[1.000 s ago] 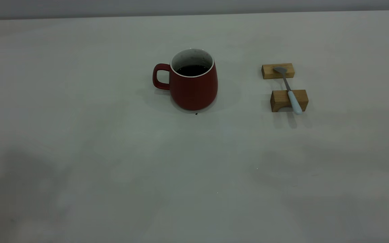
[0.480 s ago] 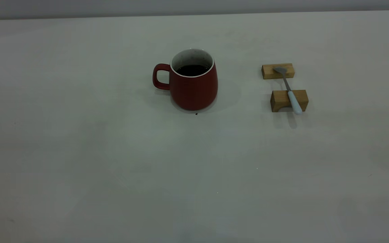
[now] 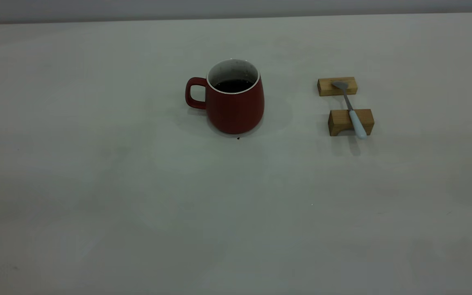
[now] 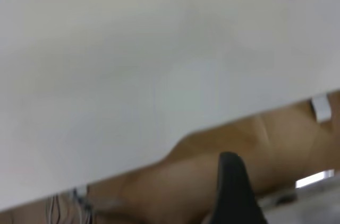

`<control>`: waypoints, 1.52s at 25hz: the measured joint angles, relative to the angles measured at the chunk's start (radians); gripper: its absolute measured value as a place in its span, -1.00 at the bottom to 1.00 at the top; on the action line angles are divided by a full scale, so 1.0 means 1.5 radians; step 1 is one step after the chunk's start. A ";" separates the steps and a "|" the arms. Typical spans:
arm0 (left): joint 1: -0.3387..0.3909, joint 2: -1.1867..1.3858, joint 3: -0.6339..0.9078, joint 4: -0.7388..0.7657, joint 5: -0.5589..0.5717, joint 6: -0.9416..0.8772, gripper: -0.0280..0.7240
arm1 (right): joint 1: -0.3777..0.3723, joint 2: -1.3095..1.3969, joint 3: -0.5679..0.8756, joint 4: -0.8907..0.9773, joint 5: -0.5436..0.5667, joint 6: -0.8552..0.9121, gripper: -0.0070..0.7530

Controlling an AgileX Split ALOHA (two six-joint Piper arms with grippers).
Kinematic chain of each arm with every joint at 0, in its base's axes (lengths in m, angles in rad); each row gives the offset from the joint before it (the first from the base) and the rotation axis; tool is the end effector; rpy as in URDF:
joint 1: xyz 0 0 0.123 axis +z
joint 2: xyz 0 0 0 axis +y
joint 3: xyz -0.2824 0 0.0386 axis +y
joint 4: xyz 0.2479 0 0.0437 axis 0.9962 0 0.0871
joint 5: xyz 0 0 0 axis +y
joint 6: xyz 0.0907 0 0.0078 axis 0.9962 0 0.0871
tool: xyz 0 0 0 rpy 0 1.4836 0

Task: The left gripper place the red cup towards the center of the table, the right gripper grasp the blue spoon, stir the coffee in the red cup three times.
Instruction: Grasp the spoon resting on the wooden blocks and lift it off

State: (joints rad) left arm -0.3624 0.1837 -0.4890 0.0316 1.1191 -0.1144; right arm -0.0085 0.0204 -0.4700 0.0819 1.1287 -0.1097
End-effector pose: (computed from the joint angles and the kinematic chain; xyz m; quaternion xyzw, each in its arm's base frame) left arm 0.0202 -0.0049 0.2682 0.1133 0.9051 -0.0814 0.4018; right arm -0.0019 0.0068 0.2638 -0.0465 0.8806 0.0131 0.4713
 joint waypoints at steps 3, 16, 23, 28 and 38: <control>0.031 -0.063 0.000 -0.002 0.002 -0.003 0.54 | 0.000 0.000 0.000 0.000 0.000 0.000 -0.35; 0.242 -0.135 0.000 -0.008 0.010 -0.003 0.54 | 0.000 0.000 0.000 0.000 0.000 0.000 -0.35; 0.242 -0.135 0.000 -0.008 0.010 -0.003 0.54 | 0.000 0.000 0.000 0.000 0.000 0.000 -0.35; 0.242 -0.135 0.000 -0.008 0.010 -0.003 0.54 | 0.000 0.000 0.000 0.032 -0.001 0.000 -0.35; 0.242 -0.135 0.000 -0.008 0.010 -0.003 0.54 | 0.000 0.195 -0.033 0.097 -0.110 -0.007 -0.11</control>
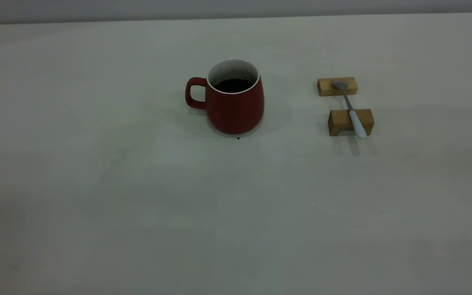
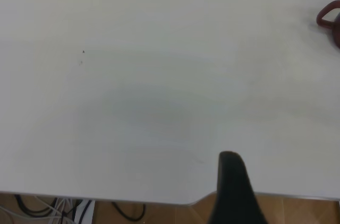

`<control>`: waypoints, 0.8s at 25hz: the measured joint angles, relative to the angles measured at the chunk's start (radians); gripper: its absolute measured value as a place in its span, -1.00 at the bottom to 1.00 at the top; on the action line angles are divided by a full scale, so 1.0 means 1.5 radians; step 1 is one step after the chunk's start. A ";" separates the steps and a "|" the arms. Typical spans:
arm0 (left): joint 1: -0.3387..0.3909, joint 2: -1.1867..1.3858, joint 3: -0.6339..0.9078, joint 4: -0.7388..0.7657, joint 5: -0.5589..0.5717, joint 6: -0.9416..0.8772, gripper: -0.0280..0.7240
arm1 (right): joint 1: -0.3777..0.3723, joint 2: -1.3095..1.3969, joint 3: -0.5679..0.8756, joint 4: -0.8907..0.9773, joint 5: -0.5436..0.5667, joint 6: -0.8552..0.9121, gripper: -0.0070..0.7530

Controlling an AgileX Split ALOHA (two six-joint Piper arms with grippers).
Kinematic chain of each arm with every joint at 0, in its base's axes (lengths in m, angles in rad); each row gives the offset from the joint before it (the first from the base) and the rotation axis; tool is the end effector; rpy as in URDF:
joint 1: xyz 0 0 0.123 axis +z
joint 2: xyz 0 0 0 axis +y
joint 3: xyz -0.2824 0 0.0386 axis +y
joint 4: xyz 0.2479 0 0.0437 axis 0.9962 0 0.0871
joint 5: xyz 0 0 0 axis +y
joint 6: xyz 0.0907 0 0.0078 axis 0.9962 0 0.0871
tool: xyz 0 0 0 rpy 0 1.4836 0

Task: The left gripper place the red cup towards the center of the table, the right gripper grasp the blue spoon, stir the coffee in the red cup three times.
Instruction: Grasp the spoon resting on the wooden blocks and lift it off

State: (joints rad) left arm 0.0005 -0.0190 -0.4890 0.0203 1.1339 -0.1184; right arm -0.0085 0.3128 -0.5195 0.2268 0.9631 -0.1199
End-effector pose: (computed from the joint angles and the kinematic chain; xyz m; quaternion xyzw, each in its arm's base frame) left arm -0.0097 0.0017 0.2682 -0.0525 0.8681 -0.0190 0.4932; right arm 0.0477 0.0164 0.2855 -0.0321 0.8939 0.0838 0.4392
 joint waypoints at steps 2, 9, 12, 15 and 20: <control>0.000 0.000 0.000 0.000 0.000 0.000 0.54 | 0.000 0.078 -0.007 0.024 -0.036 -0.016 -0.05; 0.000 0.000 0.000 0.000 0.000 0.000 0.54 | 0.000 0.309 -0.013 0.096 -0.161 -0.178 0.21; 0.000 0.000 0.000 0.000 0.000 0.000 0.54 | 0.000 0.416 -0.013 0.158 -0.213 -0.223 0.35; 0.000 0.000 0.000 0.000 0.000 0.000 0.54 | 0.000 0.531 -0.030 0.232 -0.241 -0.276 0.38; 0.000 0.000 0.000 0.000 0.000 0.000 0.54 | 0.006 0.720 -0.097 0.339 -0.255 -0.362 0.37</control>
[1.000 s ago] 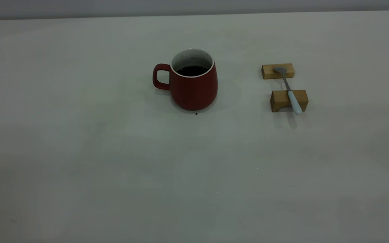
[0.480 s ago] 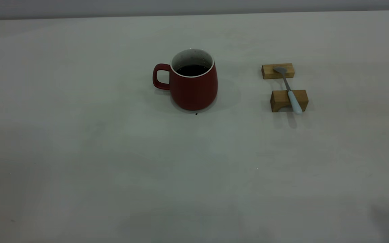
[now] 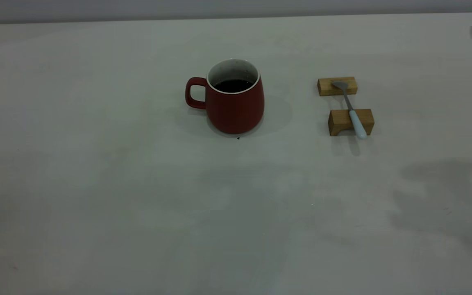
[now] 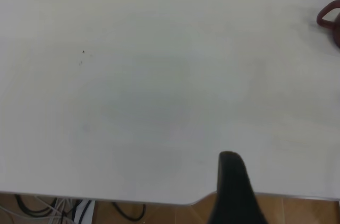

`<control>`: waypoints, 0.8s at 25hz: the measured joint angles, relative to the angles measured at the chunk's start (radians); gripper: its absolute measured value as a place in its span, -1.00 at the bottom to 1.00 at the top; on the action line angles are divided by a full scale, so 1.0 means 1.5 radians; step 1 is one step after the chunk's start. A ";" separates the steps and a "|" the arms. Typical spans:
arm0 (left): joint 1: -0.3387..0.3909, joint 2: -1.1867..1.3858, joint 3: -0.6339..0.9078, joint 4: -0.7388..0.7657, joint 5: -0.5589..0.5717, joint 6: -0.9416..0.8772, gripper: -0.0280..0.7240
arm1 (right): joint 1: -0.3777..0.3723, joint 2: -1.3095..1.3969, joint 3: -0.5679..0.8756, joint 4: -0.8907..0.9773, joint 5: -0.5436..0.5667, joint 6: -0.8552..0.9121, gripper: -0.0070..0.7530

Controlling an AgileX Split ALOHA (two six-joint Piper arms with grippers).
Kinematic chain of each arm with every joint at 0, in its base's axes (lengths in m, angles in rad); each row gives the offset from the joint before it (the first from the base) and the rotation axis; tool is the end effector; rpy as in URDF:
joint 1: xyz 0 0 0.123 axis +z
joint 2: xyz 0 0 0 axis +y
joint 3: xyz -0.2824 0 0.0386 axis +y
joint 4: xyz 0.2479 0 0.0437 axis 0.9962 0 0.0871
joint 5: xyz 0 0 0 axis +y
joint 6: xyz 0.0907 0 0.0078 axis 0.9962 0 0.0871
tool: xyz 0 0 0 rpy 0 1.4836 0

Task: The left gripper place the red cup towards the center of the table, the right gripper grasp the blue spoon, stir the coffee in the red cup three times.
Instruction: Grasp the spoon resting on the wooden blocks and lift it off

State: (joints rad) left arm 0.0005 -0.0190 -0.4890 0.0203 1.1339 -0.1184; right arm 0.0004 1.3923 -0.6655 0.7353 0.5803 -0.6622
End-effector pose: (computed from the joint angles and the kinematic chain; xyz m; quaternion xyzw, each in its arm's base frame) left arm -0.0097 0.0017 0.2682 -0.0525 0.8681 -0.0190 0.4932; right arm 0.2410 0.0337 0.2005 -0.0515 0.9540 0.1802 0.2341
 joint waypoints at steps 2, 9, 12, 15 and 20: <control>0.000 0.000 0.000 0.000 0.000 0.000 0.54 | 0.019 0.063 -0.032 0.023 -0.016 -0.021 0.37; 0.000 0.000 0.000 0.000 0.000 0.000 0.54 | 0.108 0.293 -0.163 0.033 -0.020 -0.014 0.37; 0.000 0.000 0.000 0.000 0.001 0.000 0.54 | 0.132 0.368 -0.234 0.004 -0.017 0.039 0.37; 0.000 0.000 0.000 0.000 0.001 0.000 0.54 | 0.141 0.434 -0.308 -0.080 0.017 0.128 0.37; 0.000 0.000 0.000 0.000 0.001 0.000 0.54 | 0.149 0.533 -0.425 -0.260 0.078 0.338 0.37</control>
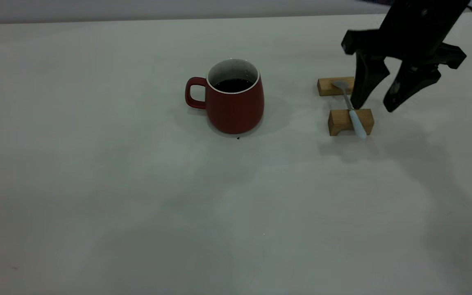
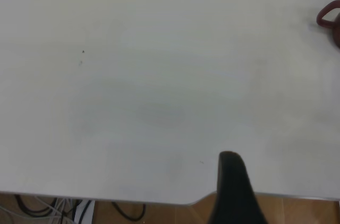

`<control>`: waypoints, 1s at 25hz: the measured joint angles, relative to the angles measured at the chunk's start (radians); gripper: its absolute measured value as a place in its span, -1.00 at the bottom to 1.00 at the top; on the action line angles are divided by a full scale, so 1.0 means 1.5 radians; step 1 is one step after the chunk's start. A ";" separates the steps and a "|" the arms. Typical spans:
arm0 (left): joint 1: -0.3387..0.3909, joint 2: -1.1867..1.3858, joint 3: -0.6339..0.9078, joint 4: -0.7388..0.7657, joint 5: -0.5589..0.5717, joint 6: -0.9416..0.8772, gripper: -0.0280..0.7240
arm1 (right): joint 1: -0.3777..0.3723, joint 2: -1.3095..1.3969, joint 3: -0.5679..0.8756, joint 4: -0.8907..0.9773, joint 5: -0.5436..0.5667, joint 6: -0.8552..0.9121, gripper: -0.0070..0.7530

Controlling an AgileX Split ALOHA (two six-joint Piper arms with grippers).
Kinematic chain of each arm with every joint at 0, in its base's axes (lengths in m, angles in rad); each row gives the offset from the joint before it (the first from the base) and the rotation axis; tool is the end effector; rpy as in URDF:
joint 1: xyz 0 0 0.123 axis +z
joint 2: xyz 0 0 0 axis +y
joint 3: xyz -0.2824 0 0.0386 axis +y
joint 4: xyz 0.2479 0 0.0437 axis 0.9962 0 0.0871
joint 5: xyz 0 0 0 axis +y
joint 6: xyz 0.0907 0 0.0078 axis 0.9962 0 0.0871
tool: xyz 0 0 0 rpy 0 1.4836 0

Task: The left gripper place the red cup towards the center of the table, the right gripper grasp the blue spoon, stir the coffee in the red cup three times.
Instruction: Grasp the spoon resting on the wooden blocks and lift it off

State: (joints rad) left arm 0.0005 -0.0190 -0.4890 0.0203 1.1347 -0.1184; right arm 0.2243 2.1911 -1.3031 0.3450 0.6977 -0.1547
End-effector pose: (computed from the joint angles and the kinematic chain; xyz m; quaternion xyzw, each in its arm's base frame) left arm -0.0097 0.0017 0.2681 -0.0525 0.8683 -0.0190 0.4928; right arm 0.3805 0.1071 0.0772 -0.0603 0.9909 0.1161 0.0316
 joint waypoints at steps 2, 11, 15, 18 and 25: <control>0.000 0.000 0.000 0.000 0.000 0.000 0.54 | 0.011 0.035 -0.042 -0.037 0.031 0.031 0.37; 0.000 0.000 0.000 0.000 0.000 0.000 0.54 | 0.024 0.145 -0.156 -0.059 0.077 0.058 0.36; 0.000 0.000 0.000 0.000 0.000 0.000 0.54 | 0.024 0.166 -0.156 -0.059 0.085 0.071 0.36; 0.000 0.000 0.000 0.000 0.000 0.000 0.54 | 0.024 0.180 -0.156 -0.057 0.075 0.073 0.36; 0.000 0.000 0.000 0.000 0.000 0.000 0.54 | 0.024 0.186 -0.156 -0.073 0.064 0.077 -0.05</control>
State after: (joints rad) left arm 0.0005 -0.0190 -0.4890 0.0203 1.1347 -0.1184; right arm 0.2596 2.4707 -1.5376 0.2350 0.7931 -0.0393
